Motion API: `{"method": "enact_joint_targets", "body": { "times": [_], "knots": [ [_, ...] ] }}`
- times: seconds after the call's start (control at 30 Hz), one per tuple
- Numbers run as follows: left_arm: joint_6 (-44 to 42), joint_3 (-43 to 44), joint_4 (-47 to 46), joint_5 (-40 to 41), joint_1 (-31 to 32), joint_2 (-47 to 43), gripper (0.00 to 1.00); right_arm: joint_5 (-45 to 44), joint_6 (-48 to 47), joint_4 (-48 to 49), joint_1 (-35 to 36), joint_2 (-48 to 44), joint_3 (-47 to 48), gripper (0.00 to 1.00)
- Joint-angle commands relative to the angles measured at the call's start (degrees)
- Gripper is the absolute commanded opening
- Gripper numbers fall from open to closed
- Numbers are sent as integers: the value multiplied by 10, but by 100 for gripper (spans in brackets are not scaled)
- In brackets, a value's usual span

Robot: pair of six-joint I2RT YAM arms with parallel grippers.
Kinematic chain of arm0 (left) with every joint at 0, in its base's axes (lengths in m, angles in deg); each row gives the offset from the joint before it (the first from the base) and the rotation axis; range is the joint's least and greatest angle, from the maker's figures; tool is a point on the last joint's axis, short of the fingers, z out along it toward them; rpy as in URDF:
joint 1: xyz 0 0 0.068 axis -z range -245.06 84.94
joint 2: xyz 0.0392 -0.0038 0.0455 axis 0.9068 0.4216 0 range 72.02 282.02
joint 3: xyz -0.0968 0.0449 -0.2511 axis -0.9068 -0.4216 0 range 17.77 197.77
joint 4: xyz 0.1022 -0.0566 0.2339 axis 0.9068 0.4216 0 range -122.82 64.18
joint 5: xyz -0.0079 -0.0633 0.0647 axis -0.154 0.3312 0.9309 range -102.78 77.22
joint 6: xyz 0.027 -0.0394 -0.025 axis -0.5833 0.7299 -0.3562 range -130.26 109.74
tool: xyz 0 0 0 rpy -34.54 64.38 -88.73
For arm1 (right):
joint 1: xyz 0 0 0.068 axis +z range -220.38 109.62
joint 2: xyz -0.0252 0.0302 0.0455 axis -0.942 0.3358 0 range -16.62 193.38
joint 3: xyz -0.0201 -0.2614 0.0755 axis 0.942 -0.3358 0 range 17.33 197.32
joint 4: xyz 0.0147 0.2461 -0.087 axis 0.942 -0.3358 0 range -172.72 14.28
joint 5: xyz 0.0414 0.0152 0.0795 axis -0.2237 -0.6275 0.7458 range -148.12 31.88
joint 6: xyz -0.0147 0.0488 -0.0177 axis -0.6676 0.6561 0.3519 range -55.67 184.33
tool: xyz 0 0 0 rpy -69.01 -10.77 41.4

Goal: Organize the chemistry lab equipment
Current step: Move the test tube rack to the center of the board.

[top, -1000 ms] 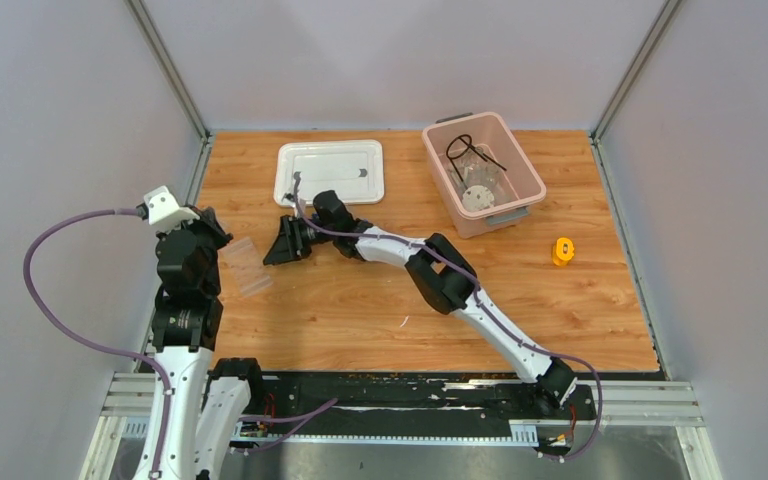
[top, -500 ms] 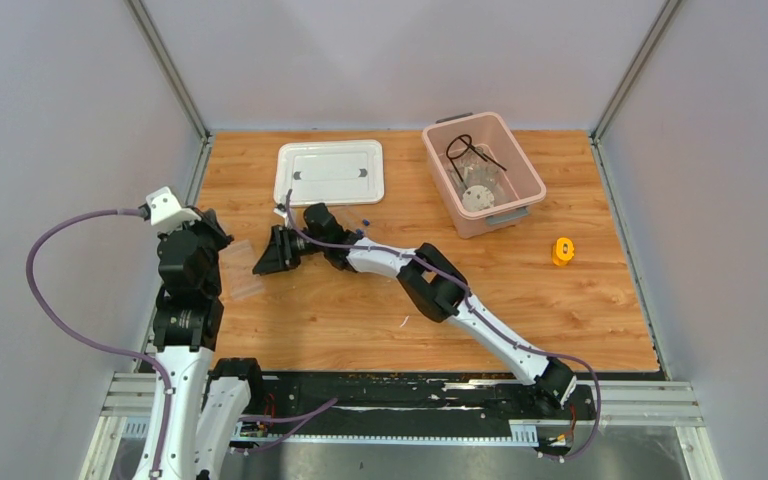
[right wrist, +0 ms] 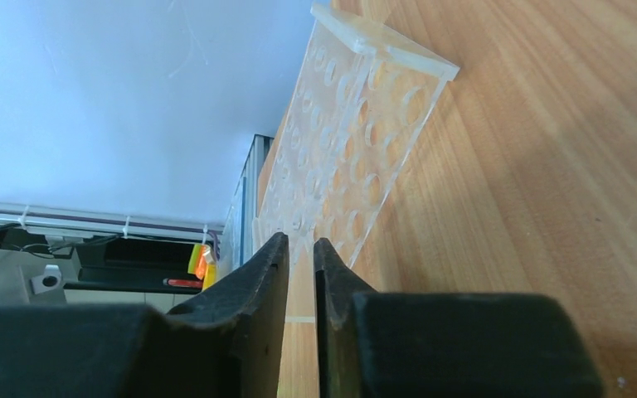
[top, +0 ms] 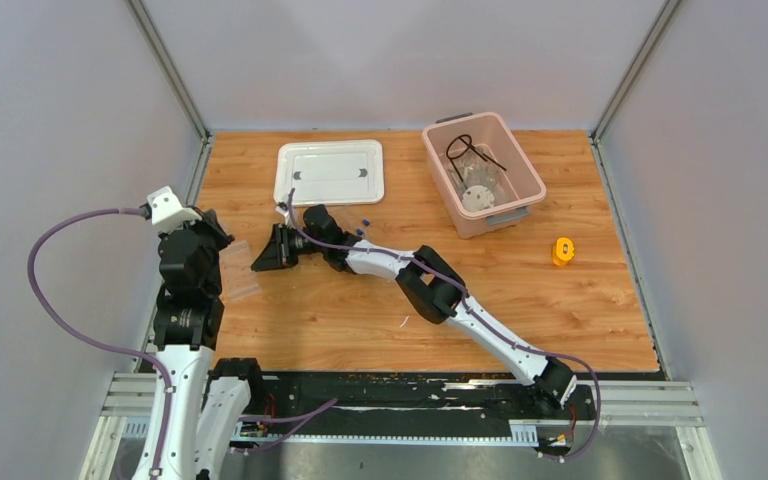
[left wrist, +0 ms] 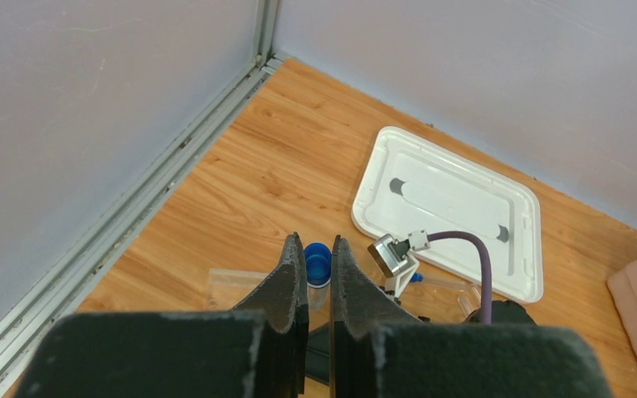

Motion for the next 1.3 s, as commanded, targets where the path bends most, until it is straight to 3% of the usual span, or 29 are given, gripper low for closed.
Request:
{"method": "enact_joint_targets", "body": {
  "times": [0.0, 0.1, 0.2, 0.27, 0.5, 0.63, 1.03, 1.13, 1.27],
  "knots": [
    [-9, -2, -15, 10, -5, 2, 2, 2, 36, 54, 3, 17, 28, 17],
    [-9, -2, -15, 13, -4, 1, 2, 1, 29, 41, 4, 18, 35, 14],
    [-10, -1, -14, 15, -4, 0, 2, 6, -21, 3, 4, 17, 53, 0],
    [-10, -1, -13, 15, -4, -1, 2, 15, -63, -24, 3, 15, 72, 1],
    [-10, 1, -12, 14, -5, -4, 2, 3, -201, -147, 6, -8, 115, 38],
    [-11, 3, -10, 14, -4, -10, 3, -21, -243, -193, 13, -10, 115, 42],
    [-9, 3, -8, 11, -4, -17, 2, -66, -317, -260, 32, -16, 125, 31],
    [-9, 3, -7, 12, -4, -19, 3, -94, -353, -296, 36, -19, 128, 19],
    [-9, 4, -3, 13, -4, -23, 2, -118, -394, -335, 34, -30, 124, 10]
  ]
}}
